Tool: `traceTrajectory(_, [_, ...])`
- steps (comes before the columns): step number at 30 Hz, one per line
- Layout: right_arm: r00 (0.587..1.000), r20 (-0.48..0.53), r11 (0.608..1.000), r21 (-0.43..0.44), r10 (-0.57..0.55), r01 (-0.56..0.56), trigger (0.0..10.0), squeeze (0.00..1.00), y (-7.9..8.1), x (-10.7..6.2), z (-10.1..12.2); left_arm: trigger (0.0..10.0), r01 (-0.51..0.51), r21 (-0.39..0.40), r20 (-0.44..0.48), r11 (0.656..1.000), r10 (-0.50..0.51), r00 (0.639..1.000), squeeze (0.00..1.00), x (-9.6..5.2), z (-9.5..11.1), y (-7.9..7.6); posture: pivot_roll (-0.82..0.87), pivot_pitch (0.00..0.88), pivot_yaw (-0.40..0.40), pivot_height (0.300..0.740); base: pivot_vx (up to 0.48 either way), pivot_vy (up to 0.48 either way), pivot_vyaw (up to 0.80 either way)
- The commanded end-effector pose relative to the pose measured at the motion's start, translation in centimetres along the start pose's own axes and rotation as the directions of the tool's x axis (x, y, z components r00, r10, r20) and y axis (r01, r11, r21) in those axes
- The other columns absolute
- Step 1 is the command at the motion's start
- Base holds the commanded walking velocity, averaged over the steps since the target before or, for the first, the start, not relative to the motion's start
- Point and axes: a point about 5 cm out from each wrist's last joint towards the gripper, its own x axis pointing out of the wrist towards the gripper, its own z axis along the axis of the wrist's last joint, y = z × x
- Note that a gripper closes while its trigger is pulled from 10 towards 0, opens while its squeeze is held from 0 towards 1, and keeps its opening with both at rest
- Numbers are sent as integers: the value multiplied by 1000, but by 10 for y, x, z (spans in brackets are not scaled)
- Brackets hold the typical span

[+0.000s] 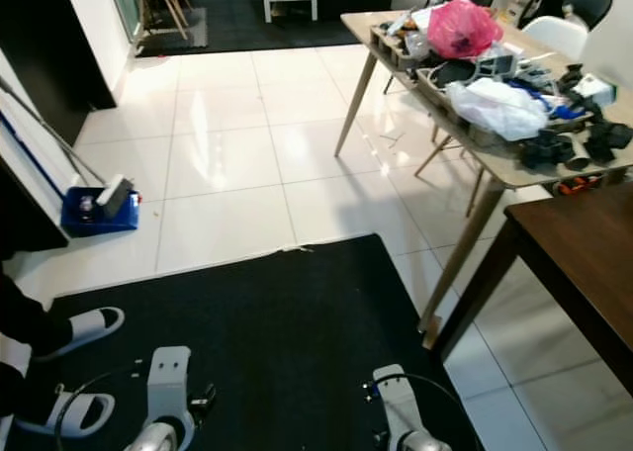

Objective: Picking trash to rubbish bin

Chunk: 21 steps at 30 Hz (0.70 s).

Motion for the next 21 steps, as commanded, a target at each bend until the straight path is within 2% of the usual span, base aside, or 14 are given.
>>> traceTrajectory(1, [1000,-8,1000,-6,7,-8,10000,0,3,0,-2,10000,-10,6,-33,1000,10,999,0,-4,-10,3,-11,92,-10,740,368,0,0])
traceTrajectory(21, [1000,-10,1000,-18,6,-6,10000,0,4,0,-4,10000,3,24,-35,1000,-2,999,0,-4,-10,1,-13,82,-7,740,368,0,0])
